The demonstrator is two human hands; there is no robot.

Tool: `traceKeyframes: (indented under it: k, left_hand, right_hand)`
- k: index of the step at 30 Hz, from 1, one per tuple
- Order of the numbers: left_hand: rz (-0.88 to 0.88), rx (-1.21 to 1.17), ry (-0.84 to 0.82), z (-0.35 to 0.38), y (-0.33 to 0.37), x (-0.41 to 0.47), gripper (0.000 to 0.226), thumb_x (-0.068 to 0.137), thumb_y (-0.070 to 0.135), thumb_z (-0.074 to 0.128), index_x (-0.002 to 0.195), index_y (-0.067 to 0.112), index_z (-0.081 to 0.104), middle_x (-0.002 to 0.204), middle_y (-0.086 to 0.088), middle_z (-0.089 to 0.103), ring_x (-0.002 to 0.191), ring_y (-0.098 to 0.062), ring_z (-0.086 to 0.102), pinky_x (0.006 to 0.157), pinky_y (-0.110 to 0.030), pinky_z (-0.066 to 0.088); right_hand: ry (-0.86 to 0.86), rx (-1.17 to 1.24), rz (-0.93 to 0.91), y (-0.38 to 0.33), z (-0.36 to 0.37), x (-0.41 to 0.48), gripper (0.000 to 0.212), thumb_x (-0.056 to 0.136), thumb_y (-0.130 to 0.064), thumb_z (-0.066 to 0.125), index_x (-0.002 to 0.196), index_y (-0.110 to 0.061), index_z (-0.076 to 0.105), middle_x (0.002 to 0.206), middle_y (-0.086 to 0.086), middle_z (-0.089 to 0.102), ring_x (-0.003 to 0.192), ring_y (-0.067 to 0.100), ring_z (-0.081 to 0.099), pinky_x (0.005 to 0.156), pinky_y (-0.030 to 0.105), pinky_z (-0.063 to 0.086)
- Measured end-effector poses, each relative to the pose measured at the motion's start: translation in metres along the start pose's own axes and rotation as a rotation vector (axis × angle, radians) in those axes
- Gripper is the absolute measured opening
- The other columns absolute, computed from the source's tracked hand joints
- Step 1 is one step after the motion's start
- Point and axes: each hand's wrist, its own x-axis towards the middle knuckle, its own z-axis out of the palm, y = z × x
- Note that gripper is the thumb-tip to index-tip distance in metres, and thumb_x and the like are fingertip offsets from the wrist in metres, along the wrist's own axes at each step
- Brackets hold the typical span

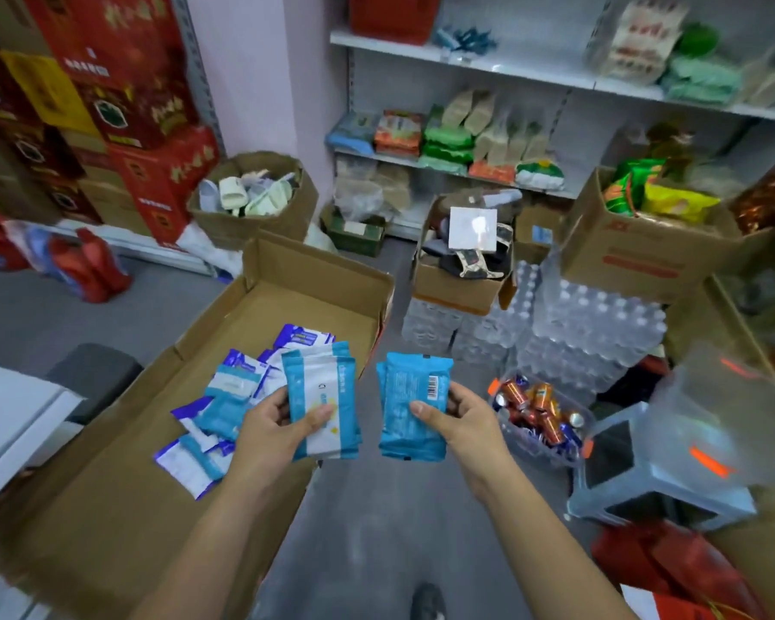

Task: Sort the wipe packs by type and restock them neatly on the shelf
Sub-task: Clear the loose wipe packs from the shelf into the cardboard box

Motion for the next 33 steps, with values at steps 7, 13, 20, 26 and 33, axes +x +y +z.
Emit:
traceKeyframes:
  k: [7,13,20,26,33]
  left_hand:
    - [-0.005,-0.052,0.165,0.038,0.016,0.081,0.035,0.080,0.006,0.079,0.112,0.015,0.067,0.100,0.000,0.077,0.090,-0.017,0.075,0.068,-0.026,0.061]
    - [-0.014,-0.132,0.353,0.048,0.027,0.127,0.031,0.083,0.005,0.076,0.112,0.010,0.069,0.103,-0.005,0.077,0.092,-0.022,0.075,0.072,-0.030,0.062]
    - [-0.093,-0.163,0.539,0.020,0.000,0.188,0.028,0.082,0.003,0.077,0.109,0.009,0.069,0.099,-0.006,0.078,0.093,-0.024,0.075,0.079,-0.037,0.062]
    - [-0.242,-0.205,0.673,-0.004,-0.046,0.241,0.026,0.083,0.007,0.078,0.108,0.008,0.070,0.103,-0.008,0.076,0.094,-0.024,0.073,0.089,-0.045,0.058]
    - [-0.401,-0.166,0.787,-0.021,-0.081,0.293,0.027,0.084,0.009,0.078,0.109,0.007,0.068,0.108,-0.012,0.073,0.096,-0.026,0.070,0.088,-0.042,0.056]
  right_hand:
    - [-0.141,-0.047,0.025,-0.032,-0.012,0.131,0.035,0.083,-0.009,0.077,0.115,-0.016,0.066,0.107,0.000,0.076,0.095,0.017,0.073,0.079,0.035,0.060]
    - [-0.304,-0.095,0.064,-0.057,0.001,0.224,0.034,0.083,-0.006,0.076,0.116,-0.013,0.067,0.108,0.003,0.075,0.098,0.022,0.073,0.085,0.040,0.060]
    - [-0.433,-0.272,0.149,-0.039,0.057,0.322,0.026,0.082,-0.004,0.077,0.107,-0.008,0.069,0.099,0.007,0.077,0.088,0.024,0.074,0.073,0.034,0.060]
    - [-0.497,-0.476,0.288,-0.002,0.104,0.400,0.029,0.082,-0.006,0.078,0.108,-0.005,0.068,0.100,0.011,0.076,0.089,0.030,0.074,0.078,0.044,0.060]
    - [-0.625,-0.694,0.444,0.036,0.144,0.477,0.034,0.082,-0.008,0.078,0.114,-0.007,0.066,0.103,0.010,0.075,0.093,0.030,0.073,0.087,0.053,0.057]
